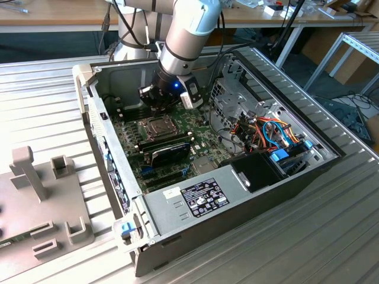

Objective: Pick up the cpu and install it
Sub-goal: 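Install the first cpu locking lever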

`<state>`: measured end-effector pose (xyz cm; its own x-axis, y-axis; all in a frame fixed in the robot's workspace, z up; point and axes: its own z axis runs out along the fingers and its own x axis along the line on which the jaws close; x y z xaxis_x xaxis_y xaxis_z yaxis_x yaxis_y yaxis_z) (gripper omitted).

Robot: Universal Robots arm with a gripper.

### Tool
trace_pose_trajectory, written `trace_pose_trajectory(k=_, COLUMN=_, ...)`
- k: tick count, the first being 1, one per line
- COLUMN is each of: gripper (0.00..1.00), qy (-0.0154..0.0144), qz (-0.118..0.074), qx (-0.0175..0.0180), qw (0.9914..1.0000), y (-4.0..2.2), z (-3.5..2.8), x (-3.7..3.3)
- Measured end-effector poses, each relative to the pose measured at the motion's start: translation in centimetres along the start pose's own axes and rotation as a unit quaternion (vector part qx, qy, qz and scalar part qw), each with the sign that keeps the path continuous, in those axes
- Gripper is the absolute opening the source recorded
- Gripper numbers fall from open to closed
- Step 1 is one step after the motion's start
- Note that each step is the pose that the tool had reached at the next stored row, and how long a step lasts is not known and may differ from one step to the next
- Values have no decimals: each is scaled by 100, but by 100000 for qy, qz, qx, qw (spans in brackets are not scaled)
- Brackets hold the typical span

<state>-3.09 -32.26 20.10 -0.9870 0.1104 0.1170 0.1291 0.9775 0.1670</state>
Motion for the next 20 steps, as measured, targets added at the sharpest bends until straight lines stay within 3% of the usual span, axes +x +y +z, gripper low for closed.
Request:
trace_pose_trajectory(k=3, gripper=11, qy=9, qz=-5, qx=21, qw=100000, y=94, z=6, x=12)
trace_pose_trajectory(k=12, gripper=11, qy=4, qz=-1, qx=13, qw=100000, y=120, z=-112, x=27)
trace_pose_trajectory(k=15, gripper=11, qy=-42, qz=-3, qx=-6, qw=100000, y=119, z=-111, x=42)
trace_pose_trajectory(k=20, gripper=11, qy=-329, qz=-97, qx=-282, qw=99999, y=108, z=-96, x=197)
